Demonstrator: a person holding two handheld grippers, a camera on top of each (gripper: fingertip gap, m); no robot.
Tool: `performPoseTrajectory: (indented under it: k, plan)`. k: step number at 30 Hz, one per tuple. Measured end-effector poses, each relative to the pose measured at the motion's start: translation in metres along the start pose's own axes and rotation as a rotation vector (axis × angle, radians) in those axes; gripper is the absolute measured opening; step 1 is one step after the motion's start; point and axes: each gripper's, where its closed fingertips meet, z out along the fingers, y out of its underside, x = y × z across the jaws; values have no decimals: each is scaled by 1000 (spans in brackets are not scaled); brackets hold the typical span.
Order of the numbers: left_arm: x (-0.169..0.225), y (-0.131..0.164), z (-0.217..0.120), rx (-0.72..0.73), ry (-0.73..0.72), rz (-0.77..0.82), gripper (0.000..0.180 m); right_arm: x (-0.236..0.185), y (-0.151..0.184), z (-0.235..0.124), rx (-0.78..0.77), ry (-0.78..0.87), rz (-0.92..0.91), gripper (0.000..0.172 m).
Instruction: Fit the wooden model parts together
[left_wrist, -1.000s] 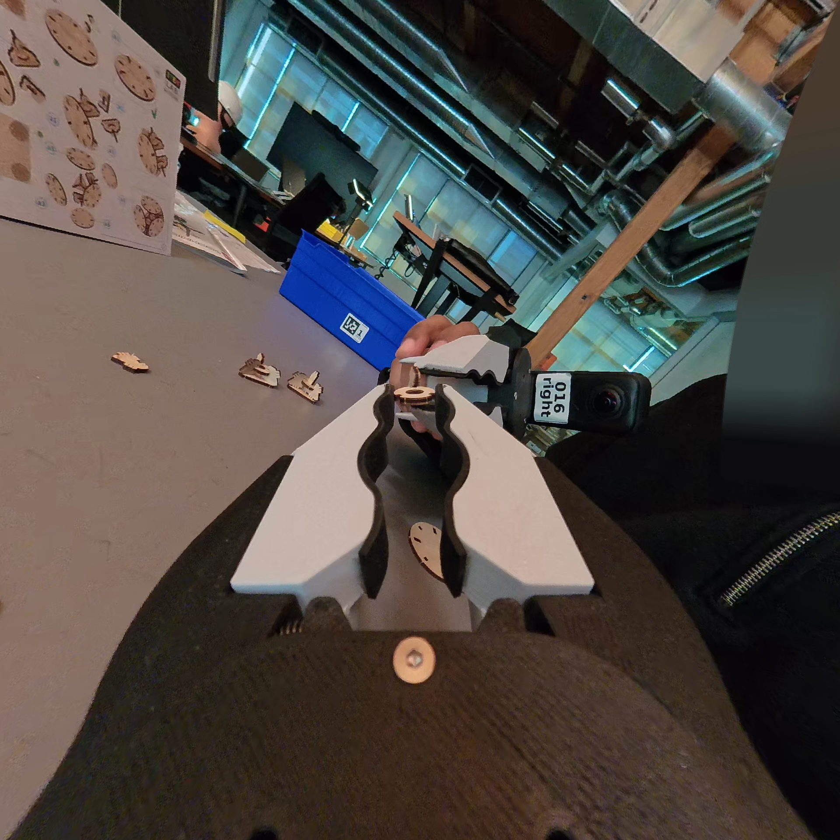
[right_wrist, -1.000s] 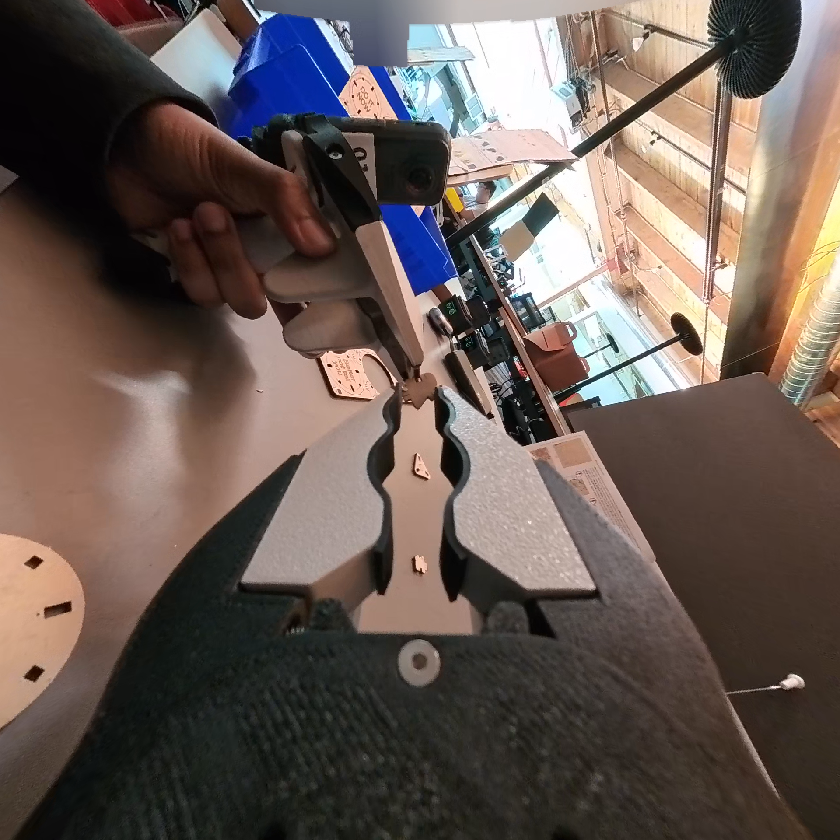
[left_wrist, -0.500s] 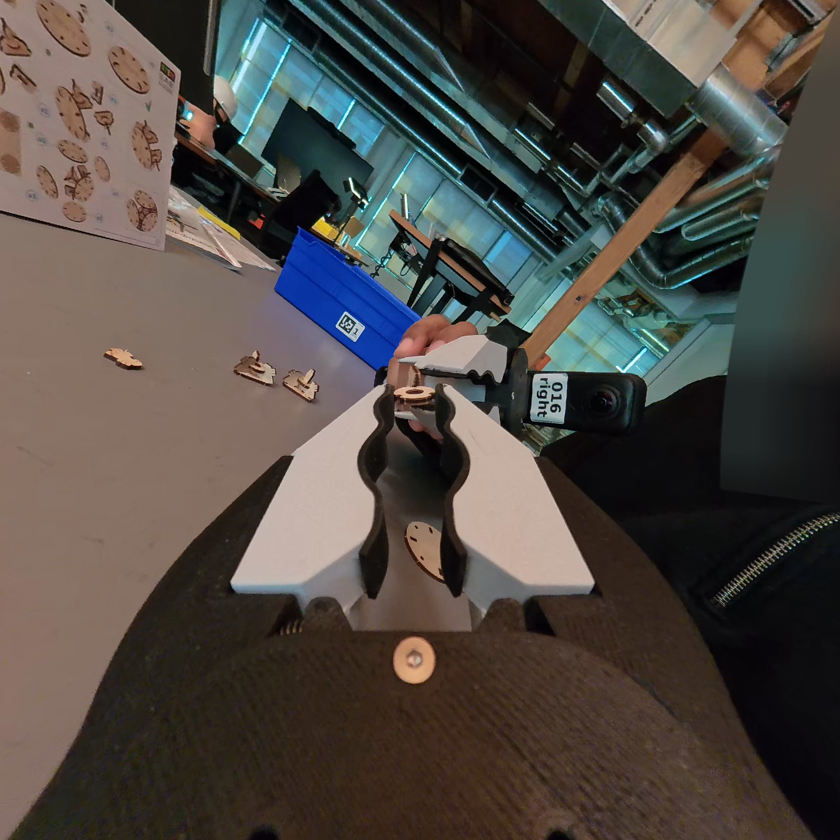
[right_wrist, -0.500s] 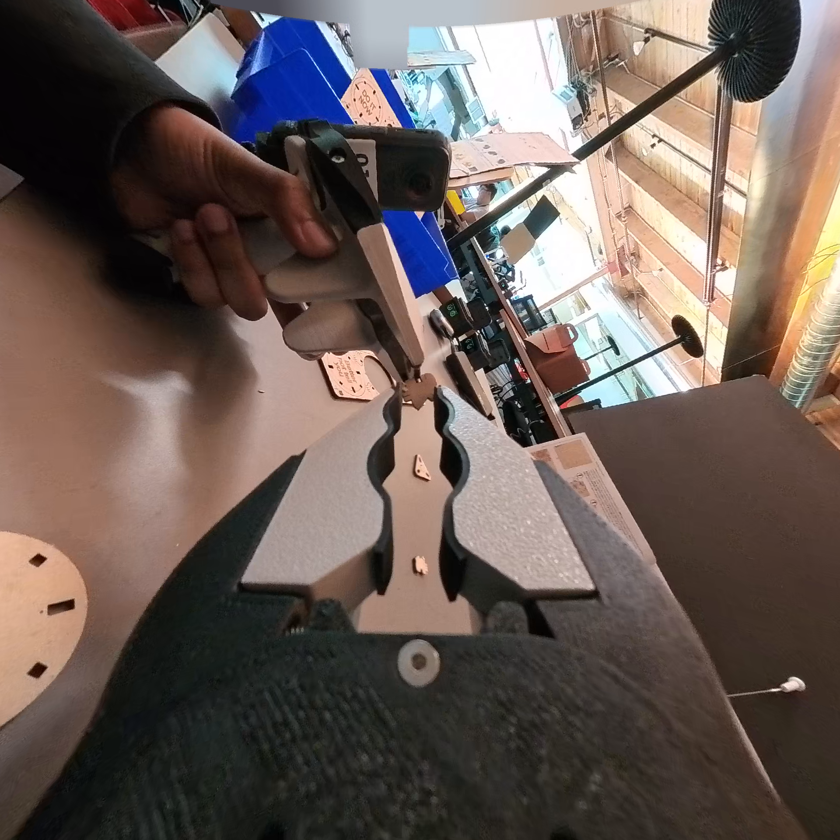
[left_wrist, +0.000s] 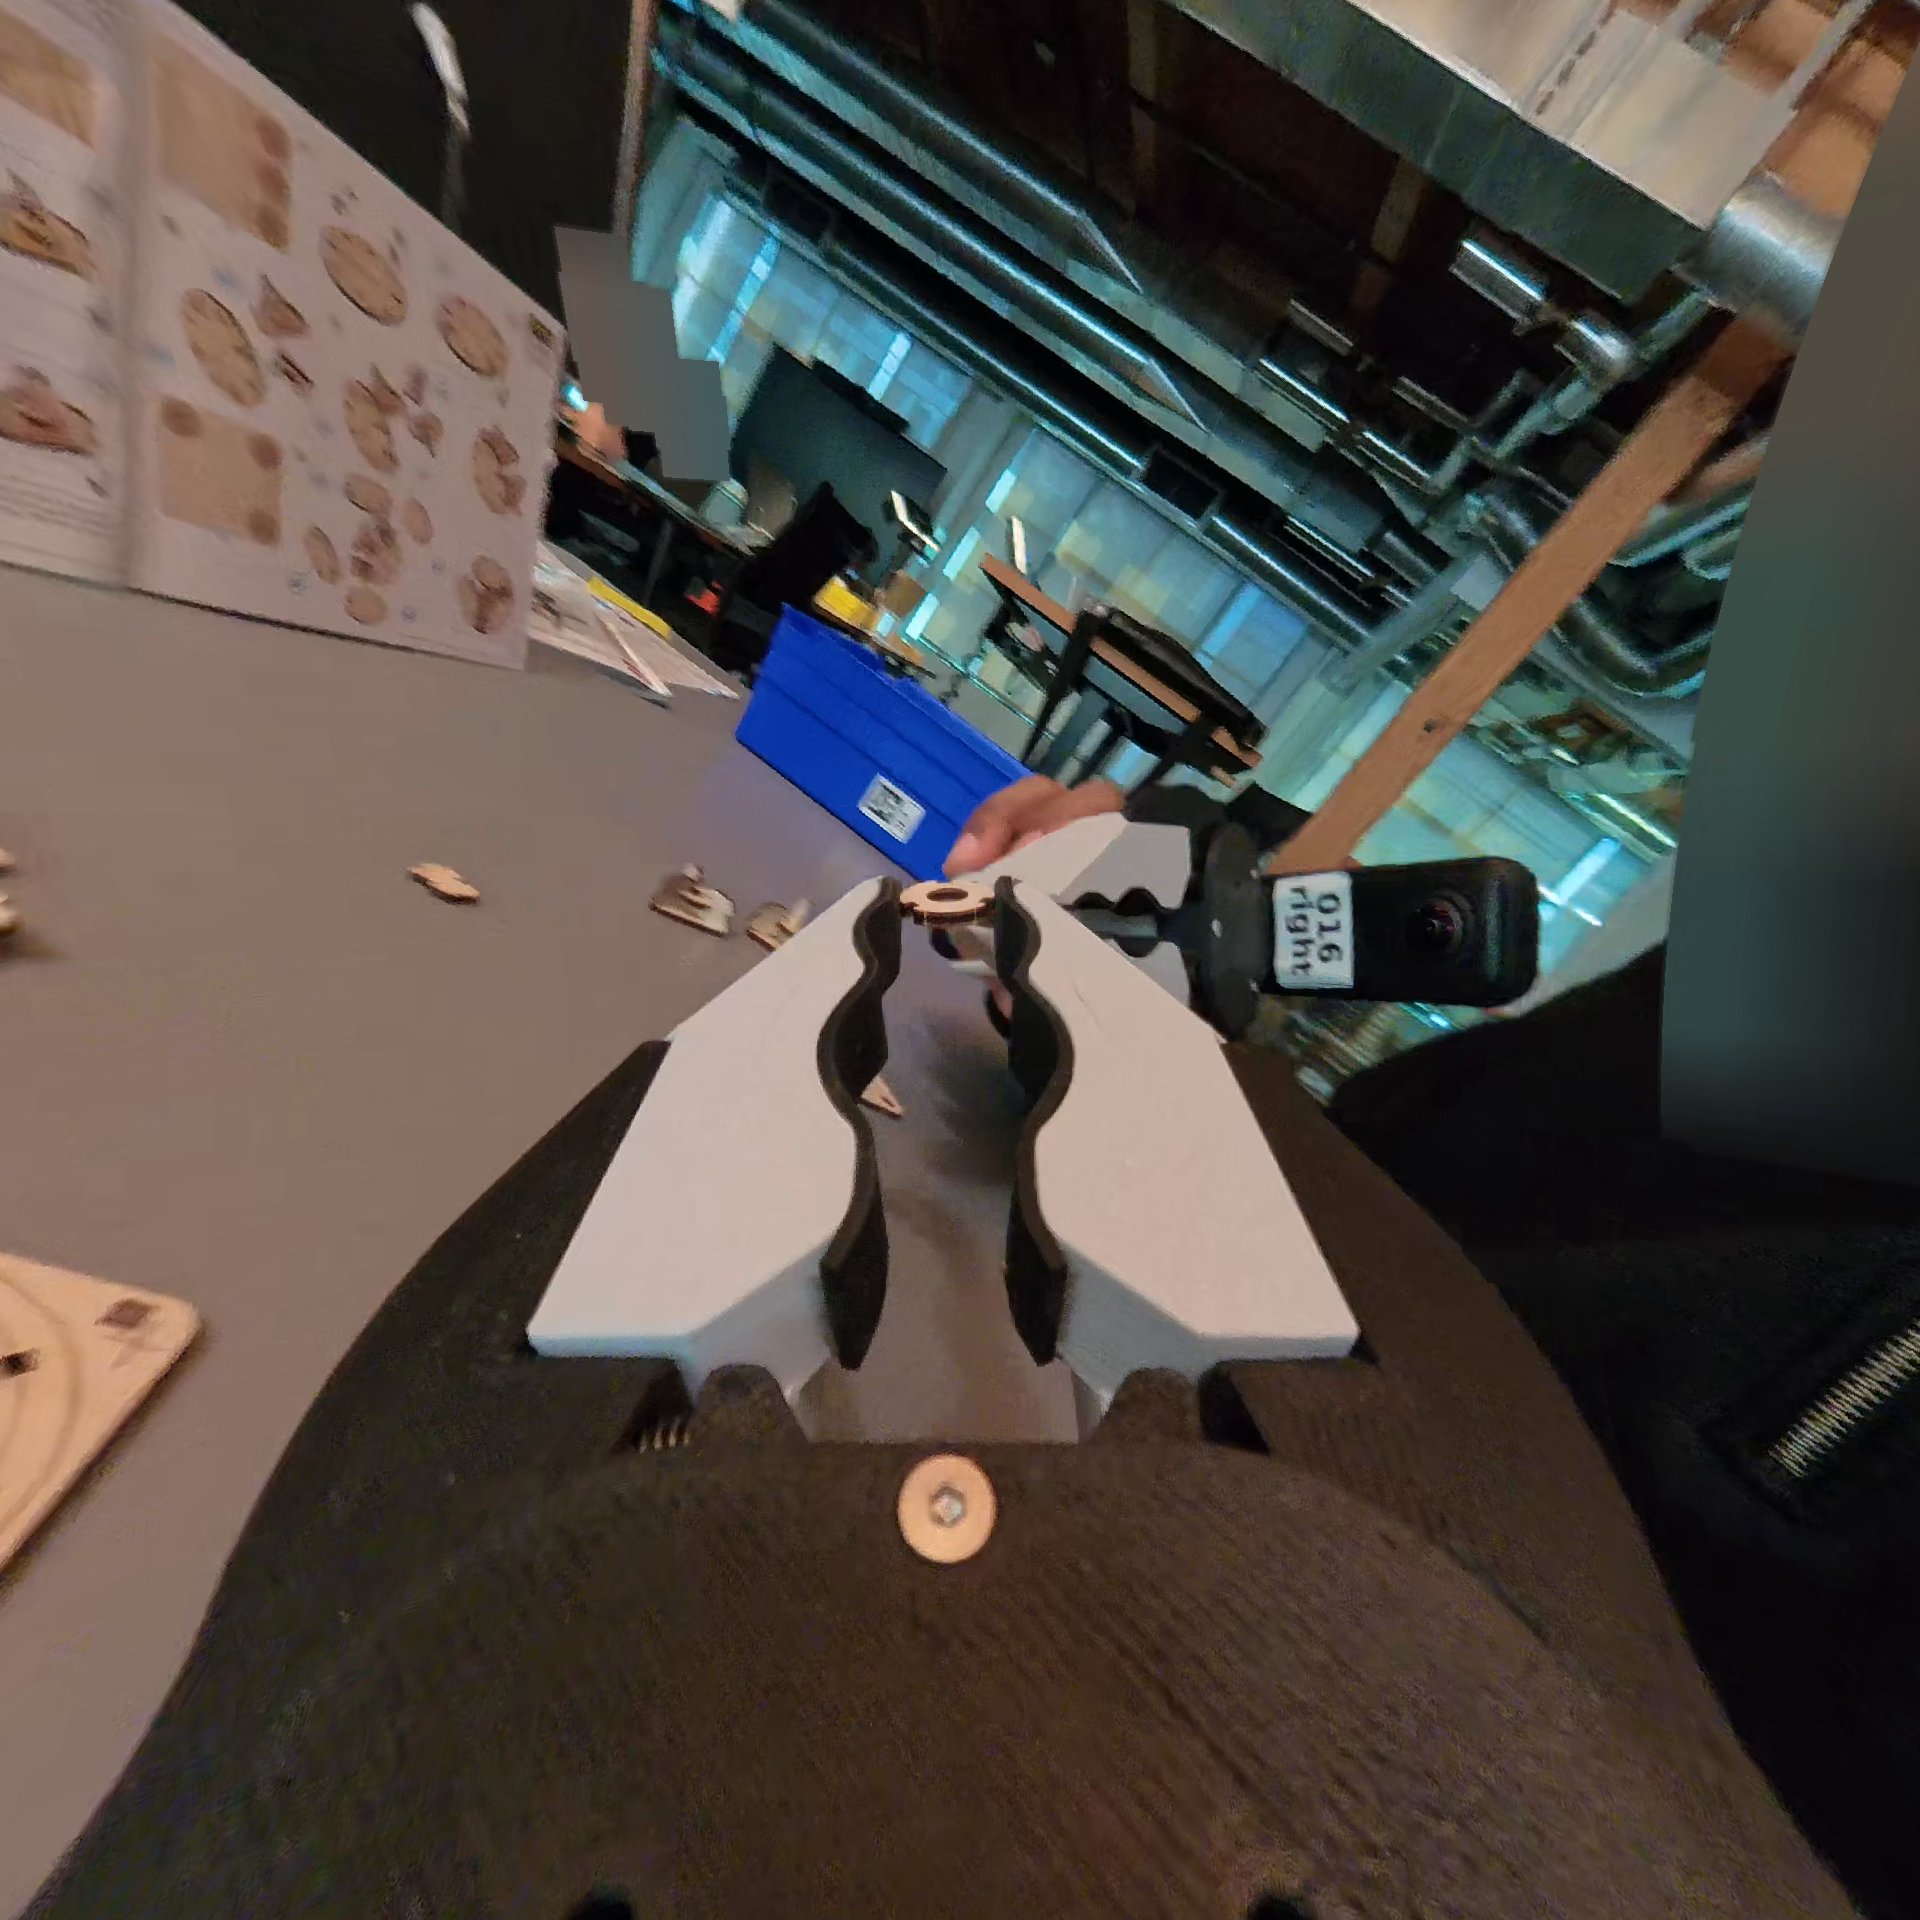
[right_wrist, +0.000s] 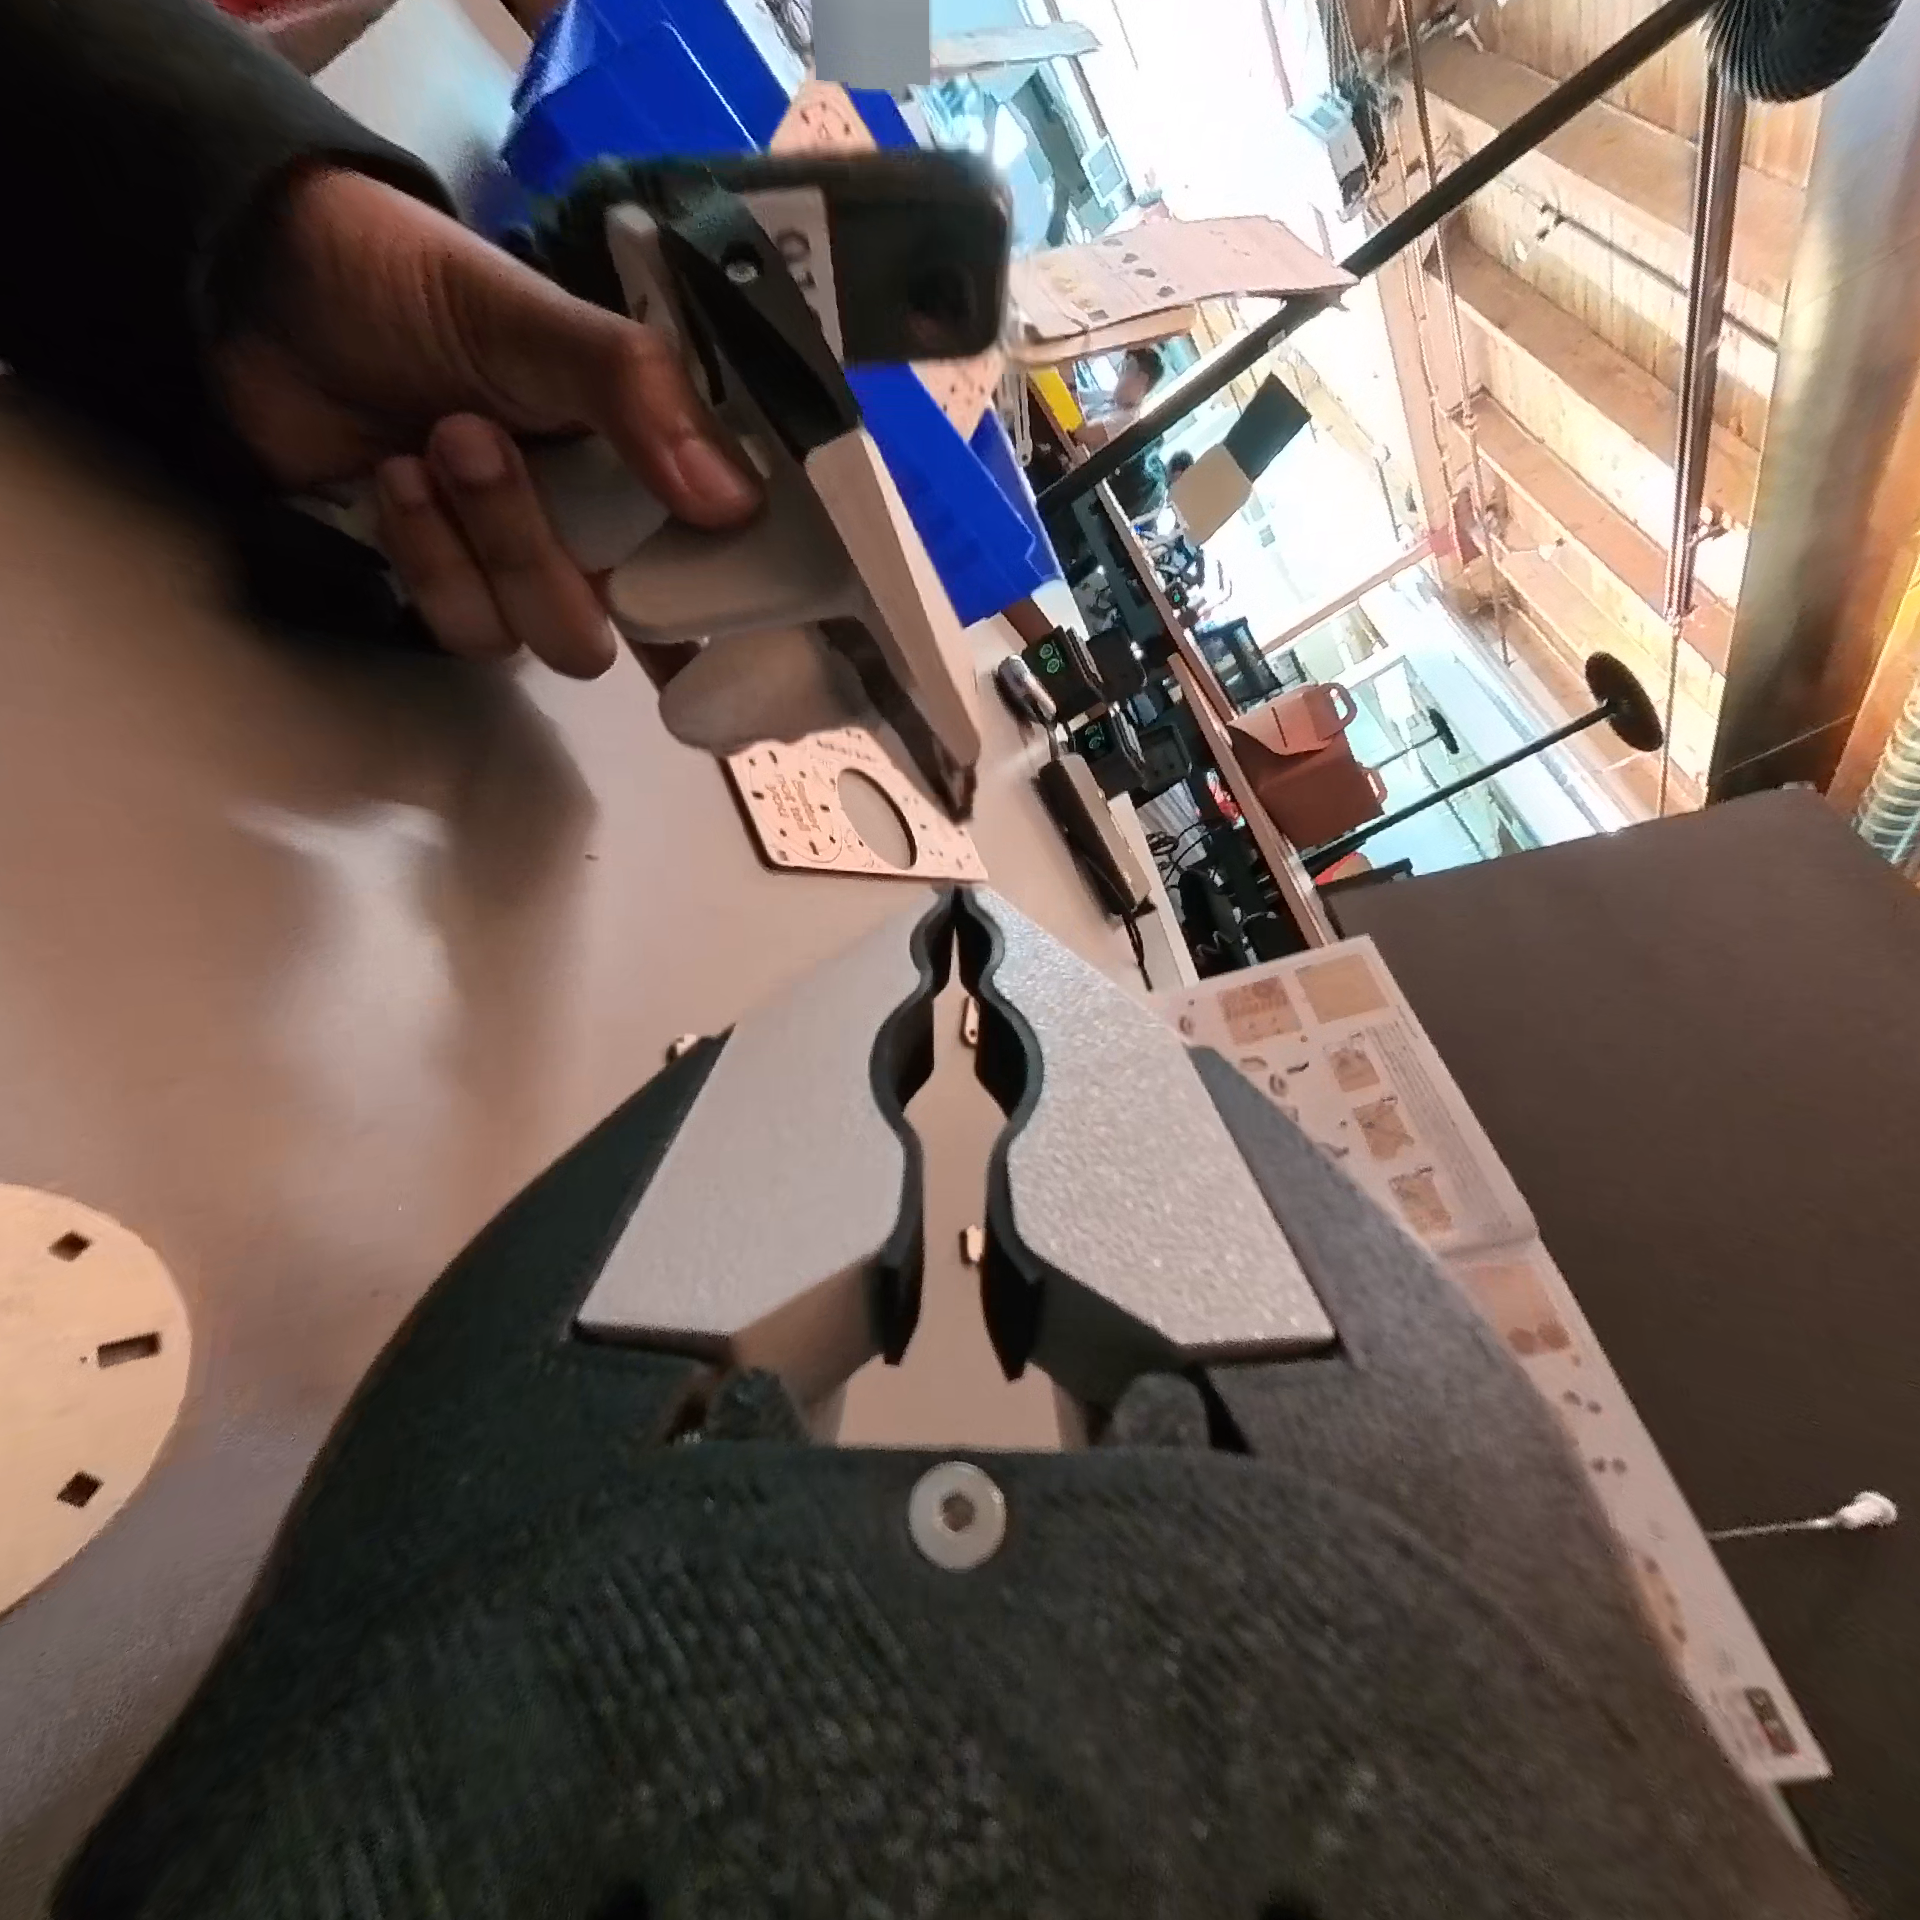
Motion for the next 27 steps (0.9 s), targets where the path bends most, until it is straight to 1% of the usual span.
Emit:
performPoseTrajectory:
  k: [3,6,8,9,11,13,17,20,24,27]
  plan:
    - [-11,-22,-15,128,-79,24,16,5,10,0,-34,5,50,0]
    - [-16,-34,-24,206,-93,0,15,4,21,3,-78,-18,121,0]
    - [-17,-34,-24,205,-97,-6,16,-9,33,8,-135,-101,210,3]
    - [-17,-33,-23,200,-98,-4,16,-23,41,10,-179,-184,280,8]
    - [-17,-31,-22,188,-96,0,16,-51,54,12,-290,-350,424,28]
    - [-16,-30,-21,183,-93,1,16,-62,60,13,-354,-412,503,36]
    - [-16,-28,-19,171,-85,-6,16,-64,55,17,-348,-452,643,40]
    - [-15,-26,-17,156,-82,-2,16,-67,61,21,-388,-508,732,43]
    - [-14,-23,-15,137,-78,5,15,-71,66,25,-421,-571,805,42]
    - [-13,-22,-14,132,-75,4,15,-71,67,28,-427,-575,809,36]
